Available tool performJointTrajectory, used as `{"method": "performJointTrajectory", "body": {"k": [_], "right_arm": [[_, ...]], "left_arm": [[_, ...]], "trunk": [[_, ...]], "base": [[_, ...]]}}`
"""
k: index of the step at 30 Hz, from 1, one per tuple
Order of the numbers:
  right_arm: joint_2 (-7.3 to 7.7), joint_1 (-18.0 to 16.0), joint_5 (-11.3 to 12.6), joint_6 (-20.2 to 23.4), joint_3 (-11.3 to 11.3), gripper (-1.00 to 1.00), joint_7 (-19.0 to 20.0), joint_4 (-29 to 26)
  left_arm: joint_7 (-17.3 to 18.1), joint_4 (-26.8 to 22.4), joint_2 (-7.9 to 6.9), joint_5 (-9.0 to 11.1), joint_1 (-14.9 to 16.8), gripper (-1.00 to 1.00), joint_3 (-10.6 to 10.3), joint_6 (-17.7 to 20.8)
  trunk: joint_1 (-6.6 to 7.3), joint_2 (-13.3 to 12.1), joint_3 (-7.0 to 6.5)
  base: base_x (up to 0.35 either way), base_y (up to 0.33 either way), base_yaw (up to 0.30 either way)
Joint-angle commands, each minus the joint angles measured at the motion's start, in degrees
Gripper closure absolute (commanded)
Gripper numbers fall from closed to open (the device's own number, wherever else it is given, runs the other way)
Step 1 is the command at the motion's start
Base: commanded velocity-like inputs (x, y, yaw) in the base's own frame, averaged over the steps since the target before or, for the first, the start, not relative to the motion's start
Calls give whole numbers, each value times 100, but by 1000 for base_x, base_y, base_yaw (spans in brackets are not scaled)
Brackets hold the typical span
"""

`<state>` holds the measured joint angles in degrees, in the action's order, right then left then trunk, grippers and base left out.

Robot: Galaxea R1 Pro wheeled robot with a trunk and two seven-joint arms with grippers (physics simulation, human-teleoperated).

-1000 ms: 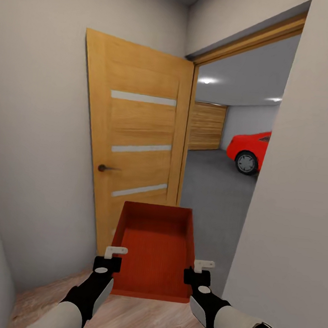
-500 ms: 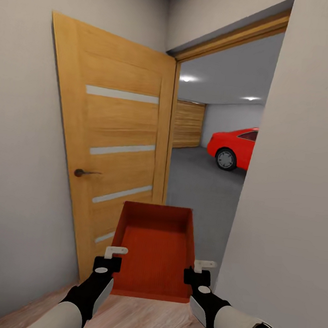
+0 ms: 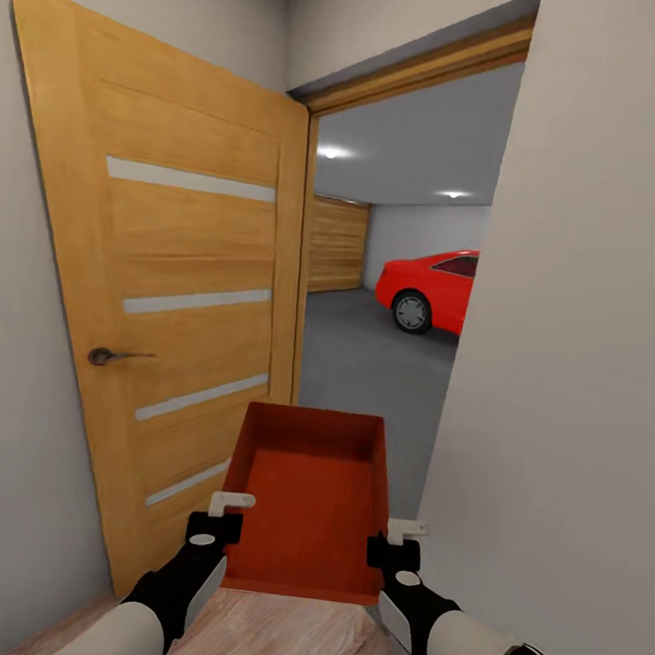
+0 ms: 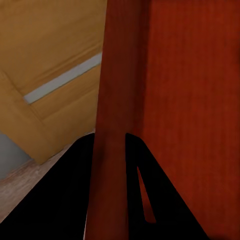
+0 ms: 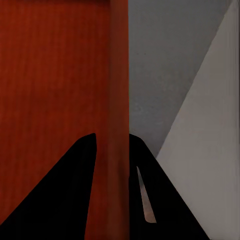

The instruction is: Move the two storage containers from the living room to the garage. In the garage, place one container on the floor and stack the other container on top of it (either order is fine).

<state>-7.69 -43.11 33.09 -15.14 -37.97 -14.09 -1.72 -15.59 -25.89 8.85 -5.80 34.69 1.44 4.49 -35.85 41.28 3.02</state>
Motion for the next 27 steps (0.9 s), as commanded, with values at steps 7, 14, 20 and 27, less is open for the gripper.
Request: {"method": "performJointTrajectory", "body": {"k": [7,14,20,27], "right_arm": [[-1,-5,-128,20,114,100,20,-30],[-3,-5,-126,20,114,100,19,-30],[-3,-5,-128,20,114,100,20,-30],[-2,-5,-128,20,114,100,20,-30]], "left_arm": [[-32,-13,3,-44,3,100,418,53],[-32,-13,3,-44,3,100,418,52],[-32,-13,3,-44,3,100,418,52],[-32,-13,3,-44,3,100,418,52]], "trunk": [[-4,8,10],[-4,8,10],[-4,8,10],[-4,8,10]], "base": [[223,234,-260],[226,239,-260],[226,239,-249],[226,239,-46]]}}
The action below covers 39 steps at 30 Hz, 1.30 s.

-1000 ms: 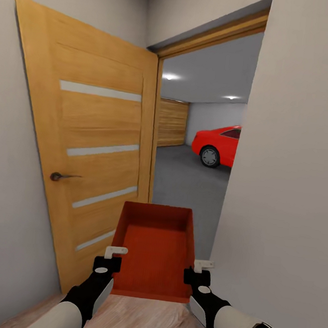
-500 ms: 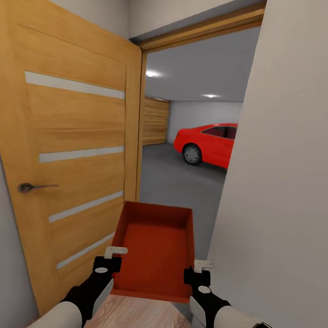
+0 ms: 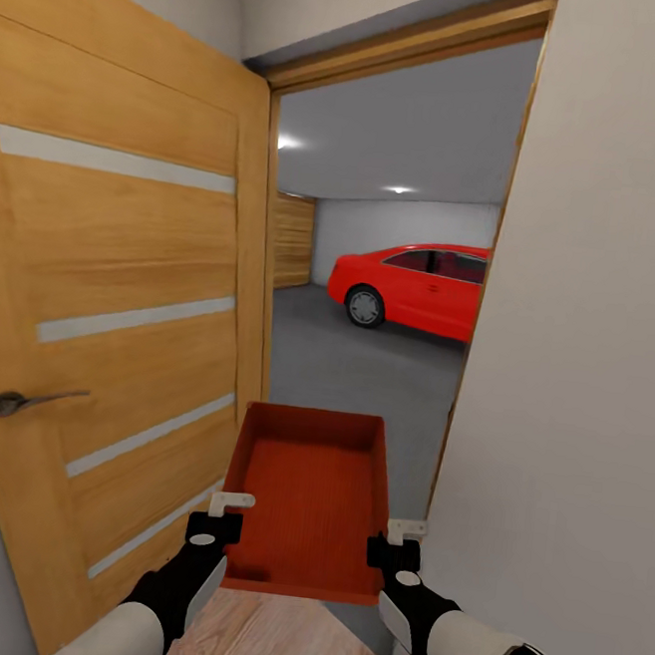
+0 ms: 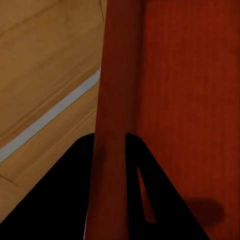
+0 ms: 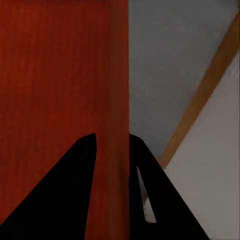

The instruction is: Move the two storage containers from the living room to the garage. In the garage, place one container on the floor and stack the other container on top of it (either order is fine).

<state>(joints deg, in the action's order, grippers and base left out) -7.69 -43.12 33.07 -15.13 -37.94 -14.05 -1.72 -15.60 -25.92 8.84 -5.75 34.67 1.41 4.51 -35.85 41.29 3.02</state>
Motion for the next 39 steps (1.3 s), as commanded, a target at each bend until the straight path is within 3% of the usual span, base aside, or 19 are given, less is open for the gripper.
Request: {"method": "performJointTrajectory", "body": {"k": [1,7,30,39], "right_arm": [[-4,-4,-125,19,112,100,16,-30],[-1,-4,-125,19,112,100,17,-30],[0,-4,-125,19,112,100,17,-30],[-4,-4,-125,19,112,100,17,-30]], "left_arm": [[-31,-10,3,-49,4,100,422,50],[-31,-10,3,-49,4,100,418,50],[-31,-10,3,-49,4,100,422,50],[-31,-10,3,-49,4,100,421,50]], "trunk": [[-4,8,10],[-4,8,8],[-4,8,8],[-4,8,8]], "base": [[226,239,-6],[226,239,-126],[226,239,-276],[226,239,-35]]}}
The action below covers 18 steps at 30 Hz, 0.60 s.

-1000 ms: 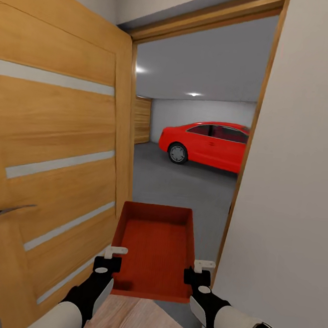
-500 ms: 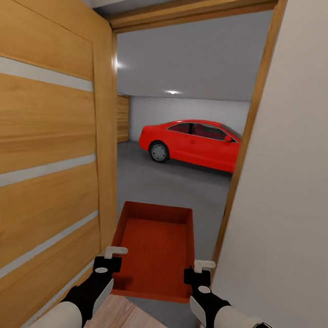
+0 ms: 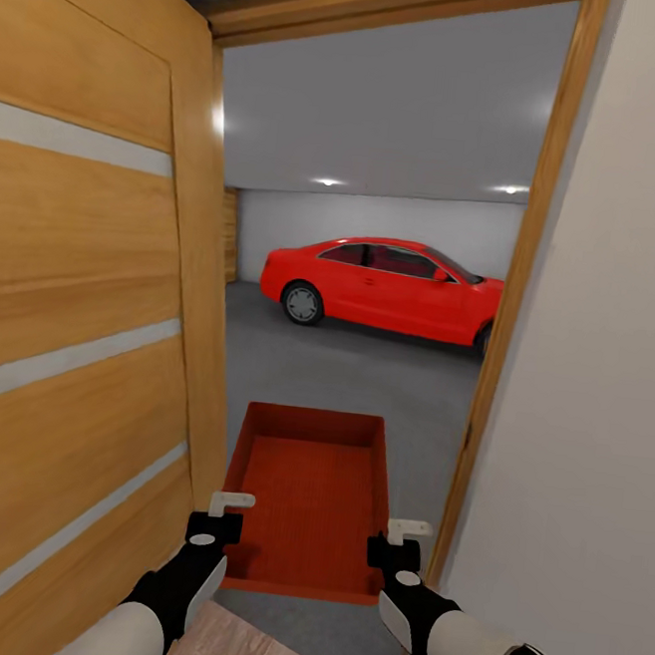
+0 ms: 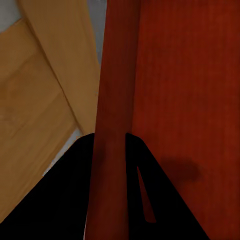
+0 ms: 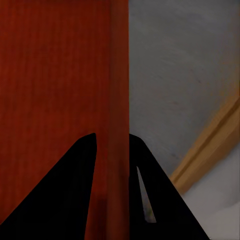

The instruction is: Move the two storage containers from the living room to the garage. In the garage, place one container on the floor and stack the other container on top of it (either order is fine).

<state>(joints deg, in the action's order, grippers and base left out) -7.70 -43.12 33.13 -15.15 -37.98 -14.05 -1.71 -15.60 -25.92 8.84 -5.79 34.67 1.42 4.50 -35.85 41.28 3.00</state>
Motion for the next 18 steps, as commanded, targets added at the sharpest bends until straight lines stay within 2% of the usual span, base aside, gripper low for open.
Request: {"method": "performJointTrajectory", "body": {"k": [1,7,18], "right_arm": [[-3,-4,-131,21,116,100,17,-31],[-4,-4,-131,21,116,100,17,-31],[-4,-4,-131,21,116,100,17,-31]], "left_arm": [[-31,-10,4,-45,4,100,418,50],[-31,-10,4,-45,4,100,418,50],[-31,-10,4,-45,4,100,417,50]], "trunk": [[-4,8,10],[-4,8,10],[-4,8,10]], "base": [[226,239,-2],[226,239,-46],[226,239,-229]]}}
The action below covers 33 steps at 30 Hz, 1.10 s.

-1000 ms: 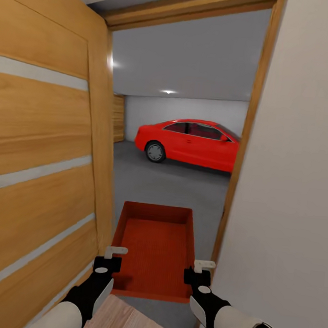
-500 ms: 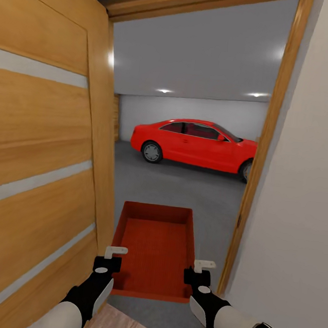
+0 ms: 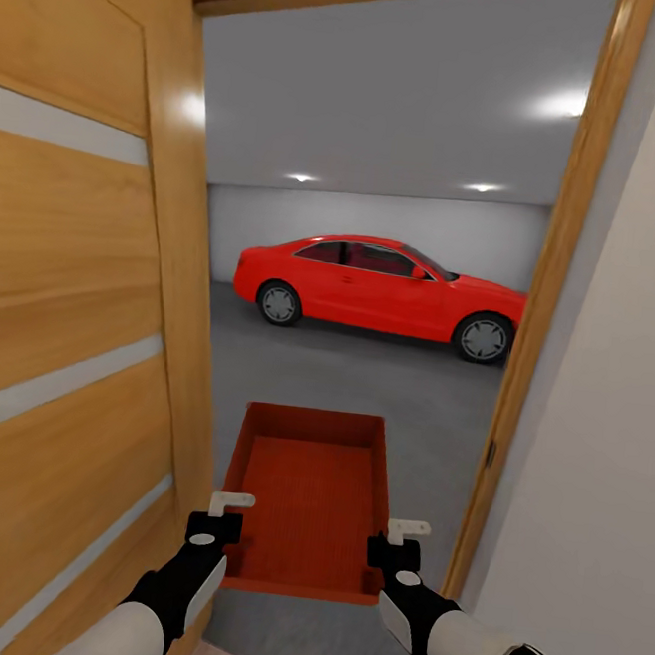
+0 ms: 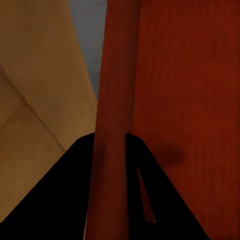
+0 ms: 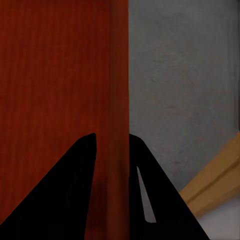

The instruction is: Move the two storage containers from the living room to the garage. In the garage, place one container on the floor and stack the other container on top of it (either order is fine).

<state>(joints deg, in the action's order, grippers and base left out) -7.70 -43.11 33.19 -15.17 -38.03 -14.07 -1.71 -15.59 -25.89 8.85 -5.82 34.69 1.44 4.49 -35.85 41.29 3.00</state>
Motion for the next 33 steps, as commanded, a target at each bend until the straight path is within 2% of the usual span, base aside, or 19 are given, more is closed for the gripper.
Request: {"method": "performJointTrajectory", "body": {"k": [1,22,33], "right_arm": [[-4,-5,-137,23,120,100,19,-31],[-4,-5,-137,23,120,100,19,-31],[-4,-5,-132,23,120,100,19,-31]], "left_arm": [[-32,-12,3,-42,3,100,414,52],[-32,-12,3,-42,3,100,417,52],[-32,-12,3,-42,3,100,418,52]], "trunk": [[-4,8,10],[-4,8,10],[-4,8,10]], "base": [[226,239,-254],[226,239,-255],[139,110,-38]]}}
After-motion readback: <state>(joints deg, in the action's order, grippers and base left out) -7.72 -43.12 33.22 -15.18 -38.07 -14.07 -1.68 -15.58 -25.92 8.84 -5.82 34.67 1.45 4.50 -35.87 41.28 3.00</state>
